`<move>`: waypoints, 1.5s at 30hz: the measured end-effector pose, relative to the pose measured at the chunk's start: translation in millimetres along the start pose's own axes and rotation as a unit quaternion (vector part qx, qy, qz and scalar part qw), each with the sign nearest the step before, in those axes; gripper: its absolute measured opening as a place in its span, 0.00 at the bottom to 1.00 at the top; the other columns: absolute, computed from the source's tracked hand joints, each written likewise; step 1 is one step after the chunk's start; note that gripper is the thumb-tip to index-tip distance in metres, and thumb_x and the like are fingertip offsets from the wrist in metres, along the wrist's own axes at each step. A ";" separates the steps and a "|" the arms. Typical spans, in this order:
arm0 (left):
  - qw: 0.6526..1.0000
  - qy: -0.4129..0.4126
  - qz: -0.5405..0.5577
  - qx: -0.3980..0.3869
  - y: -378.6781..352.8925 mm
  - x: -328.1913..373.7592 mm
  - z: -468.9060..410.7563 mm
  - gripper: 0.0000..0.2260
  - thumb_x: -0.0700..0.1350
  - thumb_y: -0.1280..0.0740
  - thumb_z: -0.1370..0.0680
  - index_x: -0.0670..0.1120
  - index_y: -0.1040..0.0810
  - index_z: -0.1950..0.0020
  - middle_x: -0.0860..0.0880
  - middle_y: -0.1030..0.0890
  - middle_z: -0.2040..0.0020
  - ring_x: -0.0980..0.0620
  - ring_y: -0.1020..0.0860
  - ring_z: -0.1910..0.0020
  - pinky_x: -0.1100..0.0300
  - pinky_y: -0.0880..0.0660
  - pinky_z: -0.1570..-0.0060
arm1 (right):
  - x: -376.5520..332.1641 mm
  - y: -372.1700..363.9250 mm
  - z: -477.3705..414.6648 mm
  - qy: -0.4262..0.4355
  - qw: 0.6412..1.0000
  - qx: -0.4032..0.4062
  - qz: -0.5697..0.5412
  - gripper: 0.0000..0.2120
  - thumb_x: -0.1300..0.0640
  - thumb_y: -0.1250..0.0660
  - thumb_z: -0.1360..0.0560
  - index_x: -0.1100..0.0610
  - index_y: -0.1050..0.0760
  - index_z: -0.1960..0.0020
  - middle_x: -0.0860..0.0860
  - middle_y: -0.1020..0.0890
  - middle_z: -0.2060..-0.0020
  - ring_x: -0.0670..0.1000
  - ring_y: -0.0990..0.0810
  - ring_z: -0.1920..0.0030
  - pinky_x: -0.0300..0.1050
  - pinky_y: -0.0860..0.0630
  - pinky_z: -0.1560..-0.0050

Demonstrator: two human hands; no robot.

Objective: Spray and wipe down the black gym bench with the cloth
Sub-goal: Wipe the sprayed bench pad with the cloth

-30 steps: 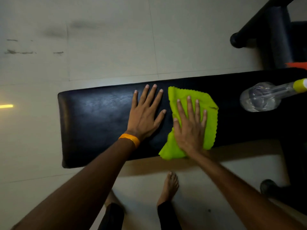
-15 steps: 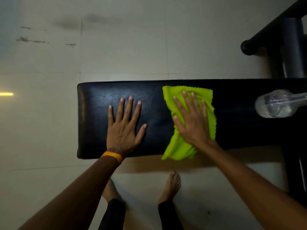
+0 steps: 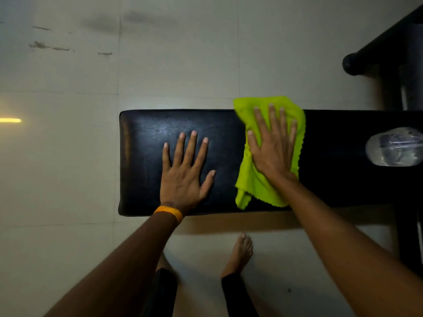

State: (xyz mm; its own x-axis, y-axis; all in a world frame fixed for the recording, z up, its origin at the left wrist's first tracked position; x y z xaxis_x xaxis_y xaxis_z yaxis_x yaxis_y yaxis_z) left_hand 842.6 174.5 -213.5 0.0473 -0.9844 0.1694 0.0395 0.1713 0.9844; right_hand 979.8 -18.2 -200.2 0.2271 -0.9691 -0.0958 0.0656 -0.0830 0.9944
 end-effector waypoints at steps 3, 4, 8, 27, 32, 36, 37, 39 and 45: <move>1.000 -0.006 0.007 0.003 0.2 1.8 0.8 0.34 0.64 0.49 0.16 0.49 0.49 0.14 0.43 0.51 0.14 0.41 0.53 0.15 0.33 0.53 0.20 | -32.3 0.8 32.6 -0.166 0.984 0.034 -0.050 0.29 0.40 0.49 0.19 0.43 0.43 0.19 0.51 0.45 0.17 0.57 0.49 0.17 0.67 0.52 0.21; 1.000 -0.006 0.011 0.004 0.4 1.1 -0.3 0.34 0.64 0.49 0.16 0.49 0.49 0.14 0.43 0.50 0.14 0.41 0.53 0.15 0.33 0.53 0.20 | -55.1 -1.2 45.9 -0.131 0.990 0.019 -0.051 0.29 0.40 0.49 0.19 0.43 0.44 0.18 0.51 0.46 0.17 0.58 0.51 0.17 0.67 0.53 0.21; 0.999 -0.018 0.050 0.006 6.1 -2.8 2.8 0.31 0.60 0.47 0.16 0.47 0.42 0.16 0.43 0.46 0.15 0.41 0.50 0.15 0.33 0.53 0.20 | -72.4 -7.1 62.3 0.137 0.989 -0.054 -0.012 0.28 0.41 0.48 0.17 0.42 0.46 0.18 0.50 0.48 0.17 0.56 0.52 0.17 0.65 0.52 0.20; 0.990 0.056 0.111 0.059 23.0 -83.7 16.1 0.27 0.51 0.48 0.15 0.46 0.41 0.16 0.42 0.43 0.16 0.40 0.46 0.16 0.36 0.49 0.19 | -107.6 -9.2 26.5 -0.068 0.997 0.010 -0.038 0.30 0.40 0.48 0.19 0.44 0.42 0.19 0.51 0.43 0.18 0.57 0.48 0.17 0.66 0.51 0.21; 0.988 0.052 0.127 0.064 21.9 -87.1 17.3 0.27 0.48 0.48 0.16 0.43 0.42 0.16 0.43 0.43 0.16 0.42 0.46 0.16 0.36 0.48 0.19 | -180.4 -20.0 107.1 0.080 0.994 -0.054 -0.049 0.30 0.41 0.48 0.18 0.44 0.48 0.17 0.50 0.48 0.17 0.57 0.54 0.17 0.65 0.54 0.20; 0.992 0.045 0.104 0.054 23.4 -89.1 18.7 0.27 0.49 0.49 0.15 0.44 0.42 0.16 0.43 0.42 0.16 0.42 0.45 0.16 0.37 0.46 0.19 | -121.0 -18.7 98.6 0.152 0.986 -0.054 -0.036 0.31 0.41 0.42 0.20 0.43 0.43 0.19 0.51 0.44 0.17 0.56 0.50 0.17 0.65 0.49 0.21; 0.993 0.044 0.093 0.050 23.6 -89.1 19.5 0.27 0.50 0.49 0.15 0.44 0.42 0.16 0.43 0.42 0.16 0.42 0.45 0.16 0.37 0.46 0.19 | -94.2 -16.4 85.1 0.135 0.990 -0.047 -0.012 0.31 0.41 0.43 0.21 0.43 0.43 0.19 0.51 0.44 0.18 0.57 0.49 0.17 0.66 0.48 0.21; 0.995 0.048 0.081 0.040 22.4 -85.2 18.0 0.28 0.51 0.50 0.15 0.43 0.42 0.16 0.41 0.43 0.16 0.40 0.46 0.16 0.36 0.48 0.19 | -37.0 -5.6 58.8 0.038 0.999 -0.033 0.002 0.31 0.41 0.45 0.21 0.44 0.44 0.18 0.52 0.44 0.18 0.58 0.48 0.18 0.66 0.47 0.21; 0.996 0.002 0.083 0.028 20.8 -25.0 -9.7 0.28 0.52 0.47 0.16 0.43 0.39 0.17 0.42 0.40 0.16 0.39 0.43 0.17 0.33 0.45 0.21 | -48.4 -5.9 92.3 0.019 0.999 -0.030 -0.003 0.32 0.44 0.45 0.22 0.44 0.43 0.19 0.52 0.44 0.18 0.58 0.49 0.17 0.63 0.51 0.19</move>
State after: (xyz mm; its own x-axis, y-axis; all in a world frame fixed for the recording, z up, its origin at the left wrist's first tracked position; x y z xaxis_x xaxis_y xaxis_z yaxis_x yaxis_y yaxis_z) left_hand 851.9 203.0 -197.7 0.0521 -0.9428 0.3294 -0.0257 0.3284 0.9442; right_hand 878.7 7.8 -197.3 0.2642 -0.9589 -0.1039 0.1252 -0.0727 0.9895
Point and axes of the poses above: each hand's wrist, its own z-axis away from the middle knuckle, its own y-axis out of the back of the hand, x = y × z, the point moved 8 cm from there along -z, towards the middle knuckle
